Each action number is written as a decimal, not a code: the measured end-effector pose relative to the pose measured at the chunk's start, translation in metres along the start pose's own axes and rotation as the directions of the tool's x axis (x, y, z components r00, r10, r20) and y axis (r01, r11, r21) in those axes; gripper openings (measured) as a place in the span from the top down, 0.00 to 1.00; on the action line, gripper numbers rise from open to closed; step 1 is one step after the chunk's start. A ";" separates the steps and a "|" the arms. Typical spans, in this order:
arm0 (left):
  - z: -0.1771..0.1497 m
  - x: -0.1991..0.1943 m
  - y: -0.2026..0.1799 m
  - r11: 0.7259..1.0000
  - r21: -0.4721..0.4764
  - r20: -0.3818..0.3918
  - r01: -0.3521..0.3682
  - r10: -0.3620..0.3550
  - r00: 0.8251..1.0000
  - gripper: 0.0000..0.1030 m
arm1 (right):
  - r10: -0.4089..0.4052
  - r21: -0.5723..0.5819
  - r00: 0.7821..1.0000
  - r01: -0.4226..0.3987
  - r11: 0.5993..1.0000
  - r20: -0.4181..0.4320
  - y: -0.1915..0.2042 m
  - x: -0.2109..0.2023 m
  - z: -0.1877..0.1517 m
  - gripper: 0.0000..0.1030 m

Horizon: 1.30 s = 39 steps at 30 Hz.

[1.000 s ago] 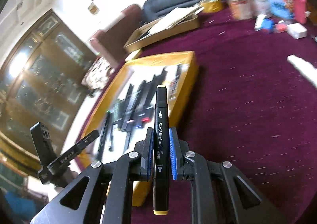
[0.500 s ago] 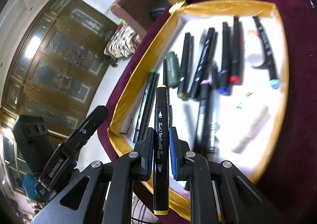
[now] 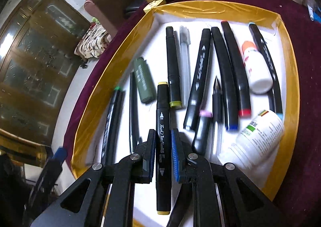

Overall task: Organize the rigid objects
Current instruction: 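Carry both markers over the tray and open both grippers to release them, then grasp the white spray bottle with red label with the right gripper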

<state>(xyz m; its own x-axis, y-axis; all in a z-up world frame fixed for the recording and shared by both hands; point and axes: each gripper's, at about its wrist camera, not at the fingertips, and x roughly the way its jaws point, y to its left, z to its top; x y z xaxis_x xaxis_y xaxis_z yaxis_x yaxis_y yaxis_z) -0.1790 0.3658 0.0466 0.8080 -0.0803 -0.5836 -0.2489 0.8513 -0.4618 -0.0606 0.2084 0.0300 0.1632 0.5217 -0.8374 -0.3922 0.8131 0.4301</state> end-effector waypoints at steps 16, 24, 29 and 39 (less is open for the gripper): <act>-0.010 0.002 -0.044 0.987 0.150 -0.022 -0.049 0.053 0.998 0.34 | 0.063 -0.070 0.987 -0.053 0.996 0.148 -0.008 -0.064 -0.031 0.74; -0.036 -0.003 -0.115 0.922 0.383 -0.012 -0.052 0.061 0.998 0.31 | -0.012 -0.059 0.959 0.030 0.998 0.282 -0.052 -0.117 -0.050 0.73; -0.056 0.003 -0.154 0.870 0.491 -0.049 -0.038 0.071 0.996 0.31 | -0.066 0.028 0.943 0.060 0.998 0.327 -0.101 -0.145 -0.056 0.73; -0.084 0.017 -0.201 0.796 0.604 -0.106 -0.033 0.121 0.987 0.31 | -0.162 0.161 0.915 0.109 0.981 0.369 -0.189 -0.188 -0.072 0.73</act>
<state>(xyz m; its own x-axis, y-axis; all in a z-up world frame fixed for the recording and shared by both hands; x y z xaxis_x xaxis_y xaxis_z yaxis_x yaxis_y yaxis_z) -0.1603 0.1498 0.0732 0.7108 -0.0308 -0.7027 0.0978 0.9937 0.0554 -0.0821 -0.0617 0.0823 0.5468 0.4408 -0.7118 -0.2216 0.8961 0.3846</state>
